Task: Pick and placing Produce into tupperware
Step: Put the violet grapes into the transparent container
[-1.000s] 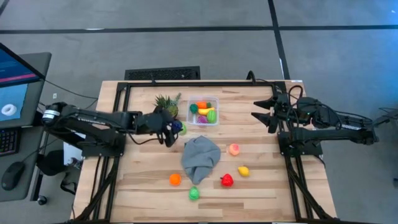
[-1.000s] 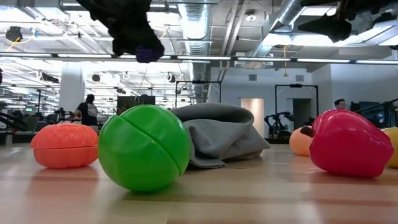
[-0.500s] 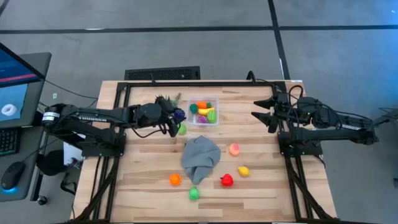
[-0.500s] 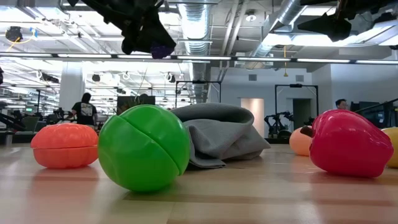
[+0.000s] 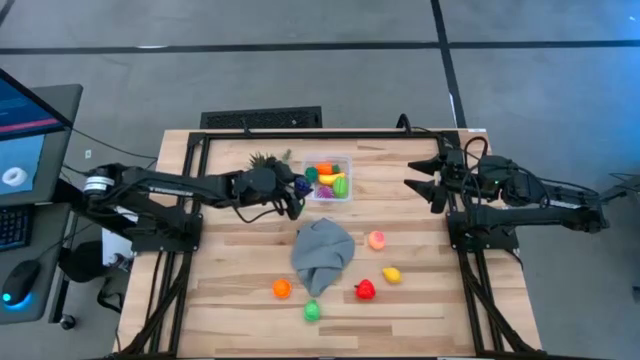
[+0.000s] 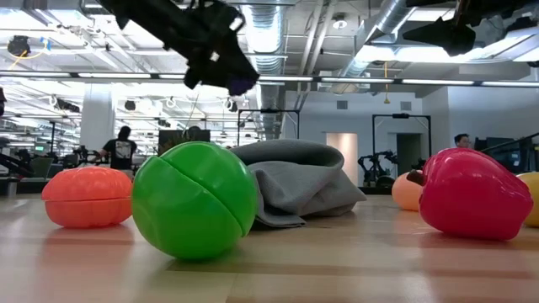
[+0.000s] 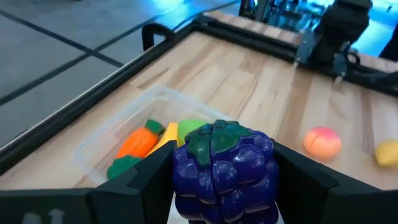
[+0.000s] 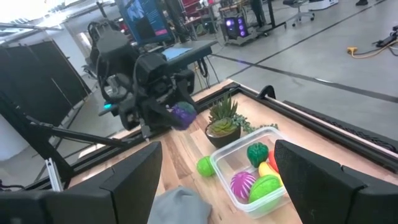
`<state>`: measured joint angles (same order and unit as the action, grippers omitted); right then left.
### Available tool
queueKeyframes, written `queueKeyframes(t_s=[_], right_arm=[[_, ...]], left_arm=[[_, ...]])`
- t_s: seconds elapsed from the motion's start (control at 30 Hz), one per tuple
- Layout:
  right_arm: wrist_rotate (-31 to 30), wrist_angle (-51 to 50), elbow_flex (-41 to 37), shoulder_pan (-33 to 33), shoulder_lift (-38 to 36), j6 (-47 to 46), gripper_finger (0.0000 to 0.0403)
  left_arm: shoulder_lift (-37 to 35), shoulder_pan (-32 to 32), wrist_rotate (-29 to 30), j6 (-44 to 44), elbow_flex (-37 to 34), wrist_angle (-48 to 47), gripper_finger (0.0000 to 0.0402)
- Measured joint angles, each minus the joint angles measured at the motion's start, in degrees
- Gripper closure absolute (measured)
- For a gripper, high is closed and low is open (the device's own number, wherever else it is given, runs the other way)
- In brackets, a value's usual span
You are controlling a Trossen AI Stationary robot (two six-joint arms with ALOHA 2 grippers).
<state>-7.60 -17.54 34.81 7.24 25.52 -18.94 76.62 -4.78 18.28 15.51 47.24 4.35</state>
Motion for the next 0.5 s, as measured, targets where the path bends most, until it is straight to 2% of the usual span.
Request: queueKeyframes(t_s=[0.37,0.5], right_arm=[[0.0,0.0,0.0,0.0,0.0,-0.1,0.007],[0.0,-0.2,0.0,0.0,0.0,-0.1,0.007]], left_arm=[[7.2,-2.8,-1.0,2.1,0.0,10.5,0.0191],[8.0,-4.3,-2.3,3.1,0.0,11.6,0.0191]])
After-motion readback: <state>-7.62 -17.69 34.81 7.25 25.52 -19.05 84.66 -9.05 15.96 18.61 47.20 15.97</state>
